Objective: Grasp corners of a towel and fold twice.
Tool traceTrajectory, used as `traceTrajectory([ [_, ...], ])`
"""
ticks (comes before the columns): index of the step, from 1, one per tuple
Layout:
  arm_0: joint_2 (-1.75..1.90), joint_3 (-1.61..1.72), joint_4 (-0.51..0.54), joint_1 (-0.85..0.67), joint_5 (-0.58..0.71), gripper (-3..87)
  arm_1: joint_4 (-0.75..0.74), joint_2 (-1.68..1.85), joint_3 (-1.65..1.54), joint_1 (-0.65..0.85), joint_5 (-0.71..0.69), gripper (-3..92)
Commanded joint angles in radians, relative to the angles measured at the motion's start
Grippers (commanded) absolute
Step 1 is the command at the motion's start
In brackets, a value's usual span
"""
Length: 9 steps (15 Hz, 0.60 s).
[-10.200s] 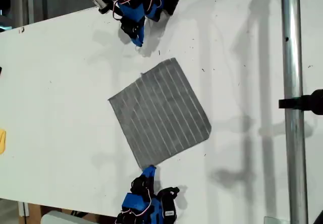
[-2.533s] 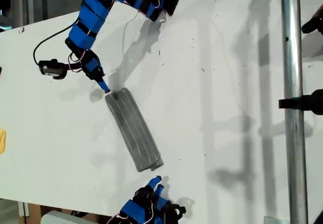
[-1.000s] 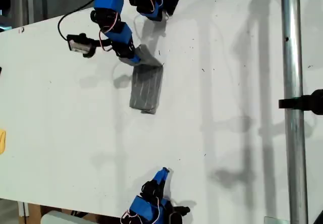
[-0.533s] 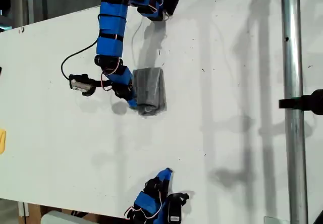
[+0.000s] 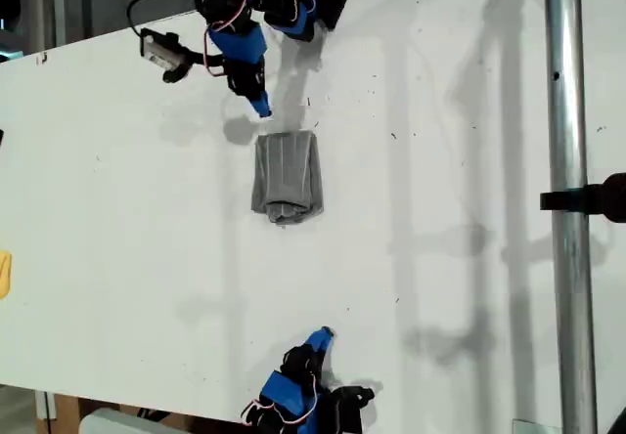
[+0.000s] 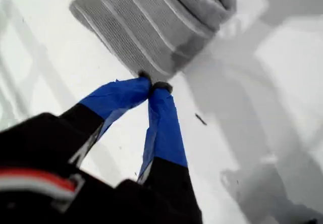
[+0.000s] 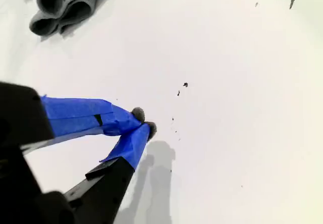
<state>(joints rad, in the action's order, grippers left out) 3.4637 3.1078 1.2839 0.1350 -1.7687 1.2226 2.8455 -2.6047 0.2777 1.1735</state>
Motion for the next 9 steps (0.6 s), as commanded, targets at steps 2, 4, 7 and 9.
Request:
traceTrajectory([
  [2,0.006,0.011,0.0,-0.005,0.839,-2.3,0.143,0.423,-0.259,-0.118,0.175,1.2],
  [4,0.006,0.011,0.008,-0.005,0.79,-2.4,0.187,0.448,-0.284,-0.156,0.273,2.1],
  [7,0.006,0.011,0.008,-0.008,0.79,-2.4,0.196,0.448,-0.281,-0.043,0.327,2.5],
  [9,0.006,0.011,0.008,-0.011,0.79,-2.4,0.196,0.448,-0.281,0.025,0.327,2.5],
])
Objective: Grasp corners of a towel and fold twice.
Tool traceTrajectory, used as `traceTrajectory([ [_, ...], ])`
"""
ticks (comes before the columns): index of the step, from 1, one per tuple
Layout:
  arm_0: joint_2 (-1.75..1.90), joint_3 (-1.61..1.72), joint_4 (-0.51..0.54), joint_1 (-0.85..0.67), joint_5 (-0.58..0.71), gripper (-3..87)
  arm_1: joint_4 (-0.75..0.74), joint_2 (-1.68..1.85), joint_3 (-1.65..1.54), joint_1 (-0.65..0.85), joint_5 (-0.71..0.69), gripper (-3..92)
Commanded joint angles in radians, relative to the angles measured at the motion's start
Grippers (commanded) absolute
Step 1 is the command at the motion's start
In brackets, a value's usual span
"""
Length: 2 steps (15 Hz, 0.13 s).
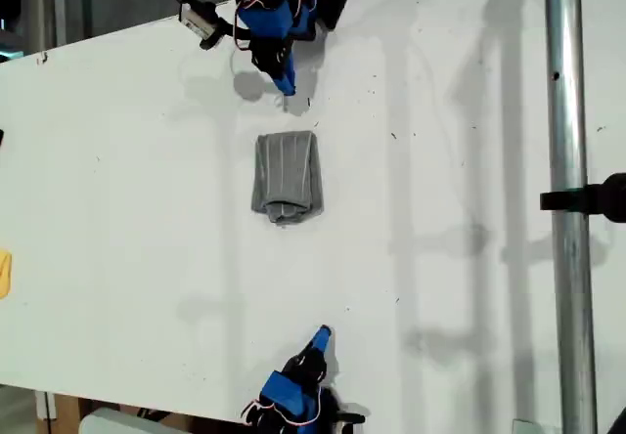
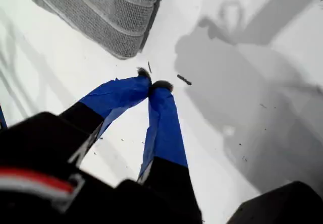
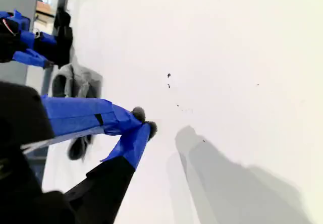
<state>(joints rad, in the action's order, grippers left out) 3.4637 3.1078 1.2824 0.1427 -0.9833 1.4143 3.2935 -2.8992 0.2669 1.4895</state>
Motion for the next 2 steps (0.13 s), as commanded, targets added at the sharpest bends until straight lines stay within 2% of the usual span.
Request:
traceTrajectory([
  [1,0.006,0.011,0.009,-0.018,0.005,-2.4,0.005,0.0,0.014,0.058,0.011,2.5],
  [2,0.006,0.011,0.009,-0.018,0.005,-2.4,0.005,0.0,0.014,0.075,0.011,2.5],
])
